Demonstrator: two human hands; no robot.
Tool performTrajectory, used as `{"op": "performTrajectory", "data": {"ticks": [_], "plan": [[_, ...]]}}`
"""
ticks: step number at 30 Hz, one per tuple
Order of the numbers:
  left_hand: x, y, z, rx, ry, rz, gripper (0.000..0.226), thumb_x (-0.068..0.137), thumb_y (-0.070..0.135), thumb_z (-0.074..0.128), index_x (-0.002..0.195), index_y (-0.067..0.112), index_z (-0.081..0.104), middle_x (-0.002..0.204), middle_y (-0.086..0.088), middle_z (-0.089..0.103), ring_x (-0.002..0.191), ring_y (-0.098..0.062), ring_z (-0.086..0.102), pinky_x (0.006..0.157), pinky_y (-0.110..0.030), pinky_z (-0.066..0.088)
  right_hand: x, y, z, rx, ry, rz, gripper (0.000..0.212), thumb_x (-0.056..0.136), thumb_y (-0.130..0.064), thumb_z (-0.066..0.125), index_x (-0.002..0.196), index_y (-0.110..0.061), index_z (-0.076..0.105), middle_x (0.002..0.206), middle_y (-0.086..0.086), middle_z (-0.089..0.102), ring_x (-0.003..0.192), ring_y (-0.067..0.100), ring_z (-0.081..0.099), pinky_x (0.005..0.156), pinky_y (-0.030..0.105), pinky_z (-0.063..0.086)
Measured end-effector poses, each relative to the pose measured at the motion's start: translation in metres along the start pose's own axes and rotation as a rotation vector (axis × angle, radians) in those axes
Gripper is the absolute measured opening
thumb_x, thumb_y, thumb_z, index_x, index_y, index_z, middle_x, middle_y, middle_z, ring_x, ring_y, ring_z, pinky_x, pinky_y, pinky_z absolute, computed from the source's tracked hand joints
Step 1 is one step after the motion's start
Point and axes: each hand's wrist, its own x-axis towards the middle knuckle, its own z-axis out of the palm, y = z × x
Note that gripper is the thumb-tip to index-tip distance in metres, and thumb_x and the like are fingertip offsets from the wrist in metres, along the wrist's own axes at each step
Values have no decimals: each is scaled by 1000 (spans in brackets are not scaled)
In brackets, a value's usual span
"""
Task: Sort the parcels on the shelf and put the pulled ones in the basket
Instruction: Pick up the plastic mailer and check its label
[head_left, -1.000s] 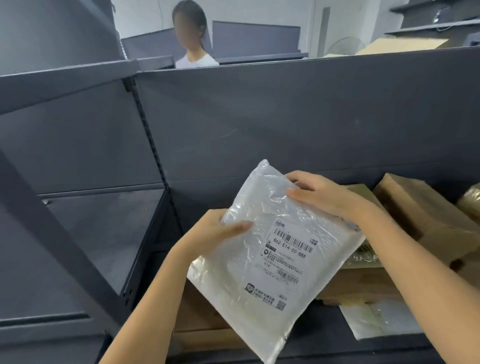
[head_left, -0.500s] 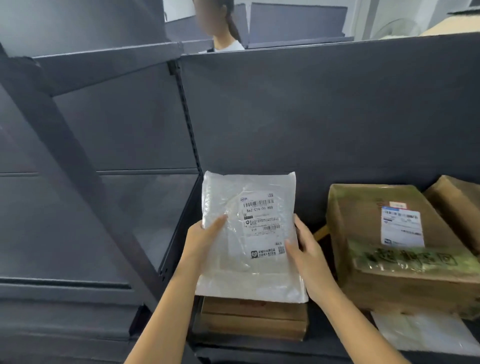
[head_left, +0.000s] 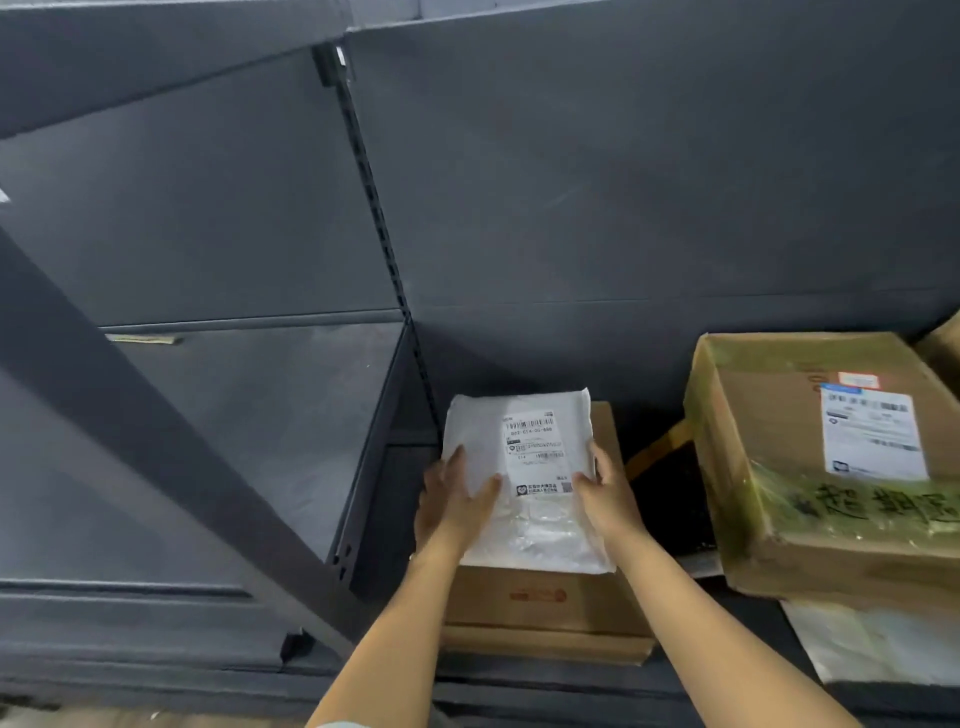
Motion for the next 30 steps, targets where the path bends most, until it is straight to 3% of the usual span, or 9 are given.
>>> {"op": "performTrajectory", "data": {"ticks": [2,5,10,14,22,26,28,30], "plan": [[7,-4,4,30,-28,4,75,87,59,49,150,34,18,154,-7,17,137,-32,32,108,-45,37,9,5,5,-91,21,7,50,100,-7,40,147,-17,30,148,2,40,129,24,48,102,32,42],[12,-11,13,60,-53,49,74,89,52,51,151,31,16,156,-9,14,139,-35,27,112,-45,31,16,14,10,-270,75,0,47,98,-14,40,145,-21,35,141,2,50,117,22,57,98,39,47],[22,-14,21,52,-44,93,74,90,51,51,151,33,14,158,-6,8,142,-32,20,114,-43,25,17,23,12,-410,99,-29,45,97,-28,37,141,-35,33,122,-15,52,104,18,61,82,33,49],[32,-14,22,25,-81,87,75,90,53,50,151,35,10,159,-7,4,144,-32,17,114,-47,27,41,29,14,-409,93,-21,51,96,-27,38,144,-36,27,143,-7,48,119,19,56,95,41,50],[35,-9,24,104,-60,61,75,89,56,48,150,37,9,160,-6,4,143,-34,20,112,-49,29,53,21,15,-405,86,-16,47,96,-10,39,143,-19,36,140,3,50,120,23,55,99,39,47],[33,4,24,224,-6,-34,81,86,63,48,150,41,3,161,-6,-6,148,-29,0,117,-51,6,38,6,9,-421,141,-89,31,94,-7,45,124,-13,48,125,7,55,109,23,58,83,29,47],[27,17,24,174,75,-26,86,84,64,49,151,39,1,160,-7,-10,148,-27,-8,117,-50,-3,21,-4,1,-370,128,-162,39,95,-10,48,133,-14,43,134,2,45,123,20,49,96,27,43],[21,38,30,105,158,54,85,85,64,47,151,35,3,161,-8,-8,148,-26,-9,118,-49,-3,3,-21,-15,-341,105,-194,51,97,-16,47,146,-17,29,143,-5,31,136,13,31,107,23,26]]}}
